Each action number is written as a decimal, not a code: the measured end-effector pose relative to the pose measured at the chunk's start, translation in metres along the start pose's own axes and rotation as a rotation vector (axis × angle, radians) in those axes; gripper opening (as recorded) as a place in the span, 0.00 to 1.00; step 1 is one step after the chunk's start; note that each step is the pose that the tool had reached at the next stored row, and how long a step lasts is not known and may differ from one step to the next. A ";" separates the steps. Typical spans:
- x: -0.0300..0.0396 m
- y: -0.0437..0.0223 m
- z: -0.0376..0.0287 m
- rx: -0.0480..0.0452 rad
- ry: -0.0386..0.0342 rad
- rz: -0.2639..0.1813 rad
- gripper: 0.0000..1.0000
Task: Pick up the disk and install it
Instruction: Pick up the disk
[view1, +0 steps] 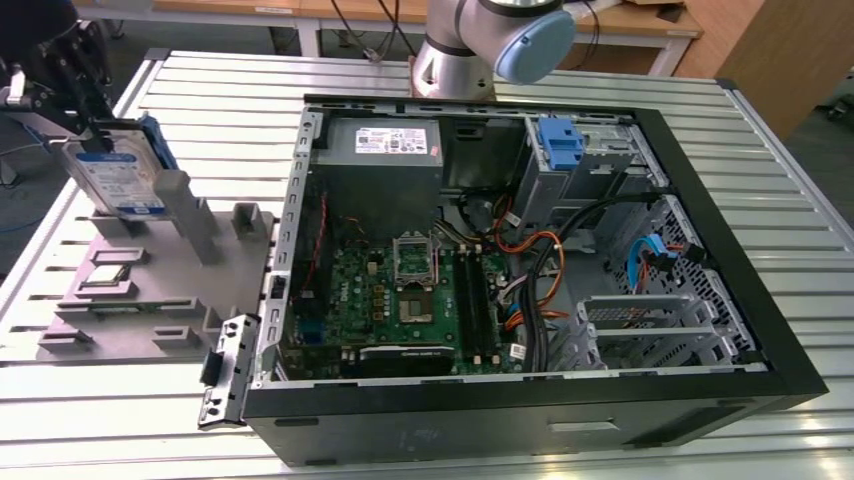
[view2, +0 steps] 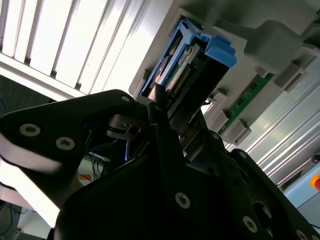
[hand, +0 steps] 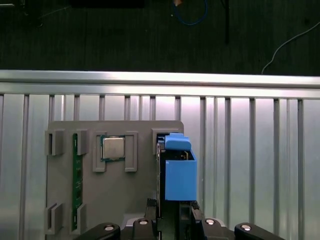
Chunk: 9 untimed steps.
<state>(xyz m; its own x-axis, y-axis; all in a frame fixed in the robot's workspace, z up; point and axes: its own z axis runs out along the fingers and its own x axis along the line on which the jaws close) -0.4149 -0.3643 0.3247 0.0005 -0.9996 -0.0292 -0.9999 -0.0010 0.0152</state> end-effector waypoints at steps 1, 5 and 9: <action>-0.0001 0.0001 -0.0025 0.0000 0.0000 0.000 0.35; -0.0005 0.0003 -0.0161 0.0001 -0.0001 0.000 0.35; -0.0010 0.0005 -0.0320 0.0001 -0.0001 0.000 0.35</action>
<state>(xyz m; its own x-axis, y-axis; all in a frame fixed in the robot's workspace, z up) -0.4149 -0.3643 0.3568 0.0005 -0.9996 -0.0293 -0.9999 -0.0010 0.0151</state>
